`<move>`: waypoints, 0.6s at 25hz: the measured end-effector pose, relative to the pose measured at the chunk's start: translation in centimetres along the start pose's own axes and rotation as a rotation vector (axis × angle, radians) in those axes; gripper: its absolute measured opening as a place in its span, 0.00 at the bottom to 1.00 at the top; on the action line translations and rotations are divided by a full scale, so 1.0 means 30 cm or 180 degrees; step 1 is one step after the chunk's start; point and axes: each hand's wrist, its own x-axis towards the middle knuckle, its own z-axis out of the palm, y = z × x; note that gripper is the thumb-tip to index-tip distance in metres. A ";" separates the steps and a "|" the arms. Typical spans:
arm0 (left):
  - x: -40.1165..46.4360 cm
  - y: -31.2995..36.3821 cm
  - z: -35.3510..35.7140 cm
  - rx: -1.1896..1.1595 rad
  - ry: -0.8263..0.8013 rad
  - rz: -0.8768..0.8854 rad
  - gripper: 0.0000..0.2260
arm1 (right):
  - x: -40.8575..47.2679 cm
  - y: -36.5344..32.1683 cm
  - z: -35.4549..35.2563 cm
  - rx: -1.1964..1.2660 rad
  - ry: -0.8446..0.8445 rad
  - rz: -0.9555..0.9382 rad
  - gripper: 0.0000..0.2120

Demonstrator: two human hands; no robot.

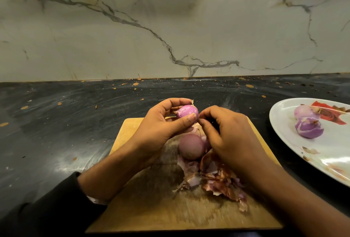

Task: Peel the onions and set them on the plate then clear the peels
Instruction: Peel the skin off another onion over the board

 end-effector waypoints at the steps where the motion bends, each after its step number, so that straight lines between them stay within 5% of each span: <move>1: -0.001 -0.001 -0.001 0.0069 0.0035 0.0043 0.20 | 0.001 0.002 0.011 -0.0144 -0.0103 -0.0046 0.07; 7: -0.006 -0.004 0.003 0.0165 -0.0041 0.0082 0.19 | 0.002 0.002 0.009 -0.0247 -0.0087 -0.0009 0.11; 15: 0.007 -0.001 -0.001 -0.0281 -0.0171 -0.0025 0.22 | 0.021 0.004 -0.018 0.1624 -0.0215 0.1200 0.10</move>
